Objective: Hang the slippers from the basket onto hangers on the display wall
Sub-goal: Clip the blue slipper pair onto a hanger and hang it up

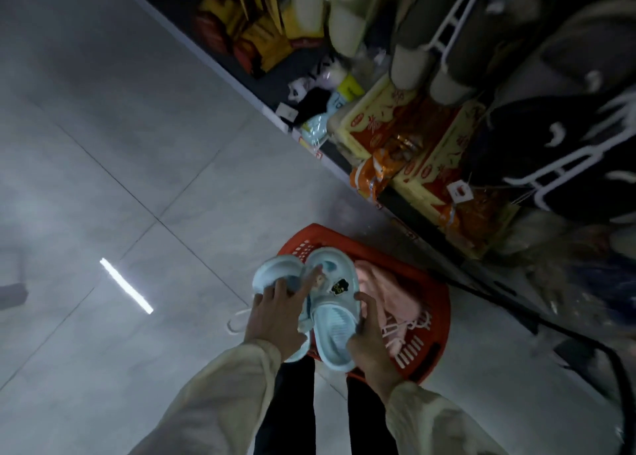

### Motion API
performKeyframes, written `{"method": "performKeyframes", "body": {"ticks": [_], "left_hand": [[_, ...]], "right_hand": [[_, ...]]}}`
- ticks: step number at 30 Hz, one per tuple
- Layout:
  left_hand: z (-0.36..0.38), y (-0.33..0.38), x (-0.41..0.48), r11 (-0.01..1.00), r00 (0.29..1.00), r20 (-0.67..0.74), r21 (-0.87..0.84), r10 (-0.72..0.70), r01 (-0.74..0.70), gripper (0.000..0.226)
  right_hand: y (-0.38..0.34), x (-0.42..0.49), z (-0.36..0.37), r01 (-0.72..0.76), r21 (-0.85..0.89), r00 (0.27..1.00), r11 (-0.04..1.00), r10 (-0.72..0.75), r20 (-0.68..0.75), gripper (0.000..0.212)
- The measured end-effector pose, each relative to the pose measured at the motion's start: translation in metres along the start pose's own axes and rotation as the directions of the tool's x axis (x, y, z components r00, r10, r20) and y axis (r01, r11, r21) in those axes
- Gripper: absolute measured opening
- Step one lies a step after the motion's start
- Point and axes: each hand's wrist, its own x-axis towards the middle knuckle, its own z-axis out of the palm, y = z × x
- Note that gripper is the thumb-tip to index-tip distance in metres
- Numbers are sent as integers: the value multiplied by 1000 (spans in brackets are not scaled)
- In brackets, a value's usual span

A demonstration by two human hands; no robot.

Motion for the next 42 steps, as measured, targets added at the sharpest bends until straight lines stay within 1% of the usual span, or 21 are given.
{"method": "performKeyframes", "body": {"ticks": [3, 5, 6, 8, 10, 11, 12, 14, 18, 20, 23, 28, 31, 34, 38, 40, 41, 42], "left_hand": [[-50, 14, -27, 1000, 999, 37, -12, -26, 27, 109], [-88, 24, -45, 999, 999, 4, -32, -43, 43, 107], [-108, 29, -55, 998, 999, -14, -38, -44, 43, 106], [-146, 41, -74, 999, 998, -57, -42, -38, 35, 102], [-185, 54, -93, 999, 992, -121, -36, -34, 30, 98], [-204, 60, -102, 999, 988, -152, -26, -28, 24, 96], [-222, 66, -112, 1000, 983, -180, -14, -21, 19, 95], [-255, 78, -128, 1000, 972, -234, 22, -7, 13, 94], [-314, 103, -154, 995, 959, -281, 98, 38, -11, 92], [-338, 117, -165, 990, 949, -305, 134, 75, -35, 88], [-367, 137, -181, 981, 929, -347, 183, 131, -70, 83], [-398, 164, -202, 952, 875, -415, 270, 248, -142, 90], [-416, 177, -213, 932, 837, -455, 322, 304, -164, 94], [-432, 189, -221, 921, 793, -506, 350, 338, -168, 90], [-448, 209, -229, 901, 724, -568, 399, 391, -173, 88], [-454, 220, -235, 892, 690, -596, 421, 410, -166, 88], [-456, 225, -239, 887, 674, -608, 432, 420, -163, 88], [-458, 229, -243, 883, 661, -615, 441, 430, -164, 88]], "right_hand": [[-36, -30, -12, 62, -78, 998, 995, -62, 2, 85], [-60, -48, -19, 95, -73, 995, 993, -96, -3, 73], [-66, -52, -25, 120, -80, 993, 989, -121, -8, 74], [-101, -72, -33, 162, -104, 986, 981, -165, -13, 85], [-137, -96, -40, 195, -57, 981, 979, -195, 7, 90], [-168, -120, -42, 204, -29, 979, 979, -203, 14, 91], [-185, -132, -45, 220, 16, 975, 975, -221, 18, 90], [-217, -156, -53, 248, 99, 968, 964, -251, 19, 84], [-273, -204, -68, 293, 150, 953, 944, -301, 32, 74], [-289, -223, -76, 326, 185, 943, 927, -332, 4, 75], [-307, -244, -88, 385, 184, 923, 904, -382, -55, 79], [-329, -277, -118, 489, 119, 872, 864, -489, -35, 84], [-341, -299, -135, 550, 25, 835, 835, -551, 19, 77], [-358, -316, -151, 581, 11, 812, 813, -581, 43, 71], [-385, -334, -168, 633, -87, 769, 769, -638, -40, 52], [-396, -342, -172, 651, -115, 742, 750, -661, -111, 45], [-401, -346, -173, 671, -125, 711, 731, -682, -170, 41], [-406, -349, -174, 701, -140, 663, 700, -711, -236, 39]]}}
